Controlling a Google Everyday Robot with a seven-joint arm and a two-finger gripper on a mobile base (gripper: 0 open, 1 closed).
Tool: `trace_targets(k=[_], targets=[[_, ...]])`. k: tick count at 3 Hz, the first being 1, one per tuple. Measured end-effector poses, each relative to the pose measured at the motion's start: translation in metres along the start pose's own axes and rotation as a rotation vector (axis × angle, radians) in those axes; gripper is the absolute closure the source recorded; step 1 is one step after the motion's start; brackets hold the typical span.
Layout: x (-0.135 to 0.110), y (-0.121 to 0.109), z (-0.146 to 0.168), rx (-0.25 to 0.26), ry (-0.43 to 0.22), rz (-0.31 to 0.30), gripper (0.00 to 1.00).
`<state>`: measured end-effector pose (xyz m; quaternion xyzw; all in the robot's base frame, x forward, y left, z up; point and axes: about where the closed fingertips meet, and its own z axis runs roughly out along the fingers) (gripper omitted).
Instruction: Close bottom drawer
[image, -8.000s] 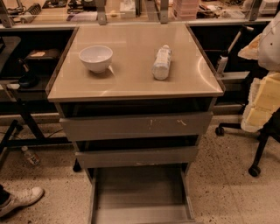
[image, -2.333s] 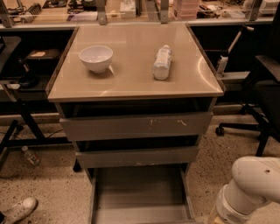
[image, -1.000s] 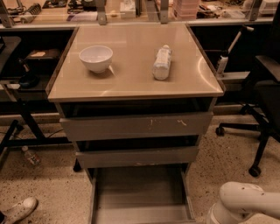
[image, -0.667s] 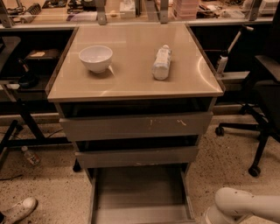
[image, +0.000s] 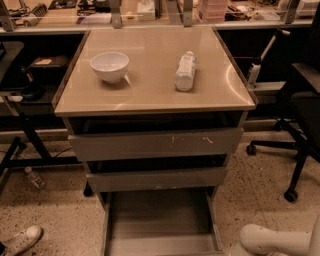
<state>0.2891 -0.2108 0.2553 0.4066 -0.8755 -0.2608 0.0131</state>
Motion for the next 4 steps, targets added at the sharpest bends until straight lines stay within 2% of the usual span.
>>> trace_targets(k=[1, 2, 4], targets=[[0.001, -0.001, 0.009, -0.024, -0.012, 0.0, 1.0], [-0.003, -0.02, 0.037, -0.038, -0.065, 0.022, 1.0], [-0.023, -0.052, 0.069, -0.039, -0.16, 0.042, 1.0]])
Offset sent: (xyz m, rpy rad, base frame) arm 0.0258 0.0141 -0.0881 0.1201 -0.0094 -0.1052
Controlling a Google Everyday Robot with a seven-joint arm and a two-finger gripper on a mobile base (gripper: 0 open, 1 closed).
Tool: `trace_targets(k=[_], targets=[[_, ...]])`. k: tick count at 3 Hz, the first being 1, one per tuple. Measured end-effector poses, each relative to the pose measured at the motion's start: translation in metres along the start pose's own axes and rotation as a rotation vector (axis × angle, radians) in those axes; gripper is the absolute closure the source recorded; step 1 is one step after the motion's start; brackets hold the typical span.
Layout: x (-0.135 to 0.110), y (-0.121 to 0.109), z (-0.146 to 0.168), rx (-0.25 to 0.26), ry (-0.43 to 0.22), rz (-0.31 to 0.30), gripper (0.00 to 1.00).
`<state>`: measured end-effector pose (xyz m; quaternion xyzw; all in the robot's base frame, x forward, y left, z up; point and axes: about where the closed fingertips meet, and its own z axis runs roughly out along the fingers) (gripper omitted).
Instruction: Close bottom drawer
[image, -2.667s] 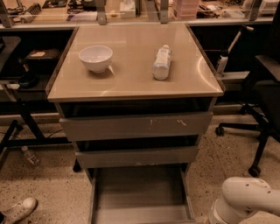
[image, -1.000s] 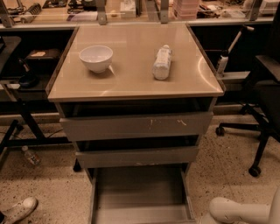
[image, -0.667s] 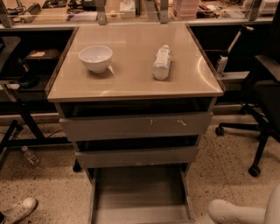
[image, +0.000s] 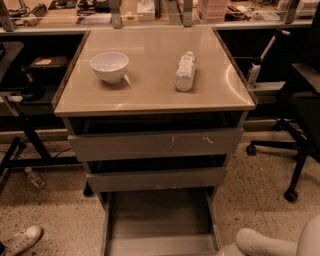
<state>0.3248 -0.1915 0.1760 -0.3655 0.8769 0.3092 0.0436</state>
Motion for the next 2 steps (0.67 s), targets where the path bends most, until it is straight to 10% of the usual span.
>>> trace_targets(k=[2], targets=[[-0.031, -0.019, 0.001, 0.042, -0.049, -0.024, 1.0]])
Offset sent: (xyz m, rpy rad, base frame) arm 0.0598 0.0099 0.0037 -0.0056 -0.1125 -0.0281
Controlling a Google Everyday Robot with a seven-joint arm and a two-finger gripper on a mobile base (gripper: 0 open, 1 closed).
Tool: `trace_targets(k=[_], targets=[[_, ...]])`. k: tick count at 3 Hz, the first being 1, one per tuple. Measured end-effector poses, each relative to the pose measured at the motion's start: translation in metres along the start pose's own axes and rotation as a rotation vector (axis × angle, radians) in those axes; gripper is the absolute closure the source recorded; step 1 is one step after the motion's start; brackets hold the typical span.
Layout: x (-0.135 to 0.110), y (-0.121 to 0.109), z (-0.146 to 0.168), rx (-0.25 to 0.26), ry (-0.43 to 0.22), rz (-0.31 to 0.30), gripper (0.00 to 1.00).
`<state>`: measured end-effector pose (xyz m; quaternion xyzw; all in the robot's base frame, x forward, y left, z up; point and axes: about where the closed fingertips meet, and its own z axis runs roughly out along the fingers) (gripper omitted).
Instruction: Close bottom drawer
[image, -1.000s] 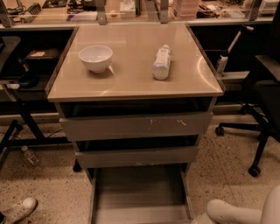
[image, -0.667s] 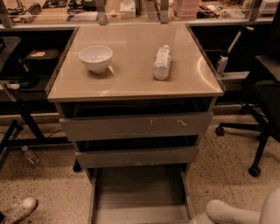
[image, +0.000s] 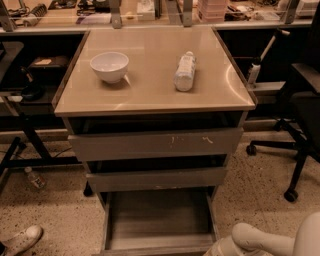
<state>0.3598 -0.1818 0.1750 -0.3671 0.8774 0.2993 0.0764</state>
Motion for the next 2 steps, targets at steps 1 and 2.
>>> trace_targets(k=[1, 2], targets=[[-0.0238, -0.0069, 0.0007, 0.008, -0.026, -0.027, 1.0], [-0.024, -0.007, 0.0007, 0.008, -0.027, -0.027, 1.0]])
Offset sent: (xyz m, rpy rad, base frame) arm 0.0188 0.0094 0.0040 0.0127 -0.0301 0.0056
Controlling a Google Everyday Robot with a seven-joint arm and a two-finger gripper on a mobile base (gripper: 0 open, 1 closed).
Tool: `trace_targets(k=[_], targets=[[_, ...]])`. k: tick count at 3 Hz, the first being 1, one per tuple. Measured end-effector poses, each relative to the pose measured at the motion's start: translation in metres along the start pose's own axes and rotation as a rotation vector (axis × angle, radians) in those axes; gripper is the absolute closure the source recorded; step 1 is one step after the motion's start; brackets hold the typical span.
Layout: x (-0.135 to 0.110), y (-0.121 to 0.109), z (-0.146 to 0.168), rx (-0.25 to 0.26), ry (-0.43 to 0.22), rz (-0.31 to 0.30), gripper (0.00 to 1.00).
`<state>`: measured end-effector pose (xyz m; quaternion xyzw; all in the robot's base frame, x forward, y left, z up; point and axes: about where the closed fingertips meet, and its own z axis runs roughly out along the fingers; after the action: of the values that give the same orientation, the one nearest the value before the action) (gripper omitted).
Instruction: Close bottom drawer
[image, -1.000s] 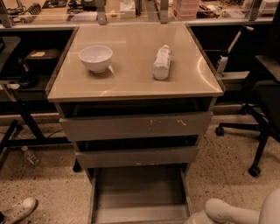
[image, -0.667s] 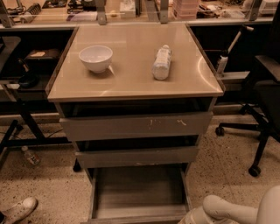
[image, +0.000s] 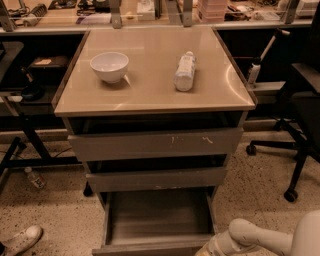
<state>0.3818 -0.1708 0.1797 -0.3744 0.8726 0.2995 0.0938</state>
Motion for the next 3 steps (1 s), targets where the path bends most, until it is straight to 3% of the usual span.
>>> trace_targets(k=[1, 3], targets=[[-0.015, -0.014, -0.002, 0.038, -0.052, -0.009, 1.0], [-0.039, -0.068, -0.014, 0.157, -0.13, 0.009, 1.0]])
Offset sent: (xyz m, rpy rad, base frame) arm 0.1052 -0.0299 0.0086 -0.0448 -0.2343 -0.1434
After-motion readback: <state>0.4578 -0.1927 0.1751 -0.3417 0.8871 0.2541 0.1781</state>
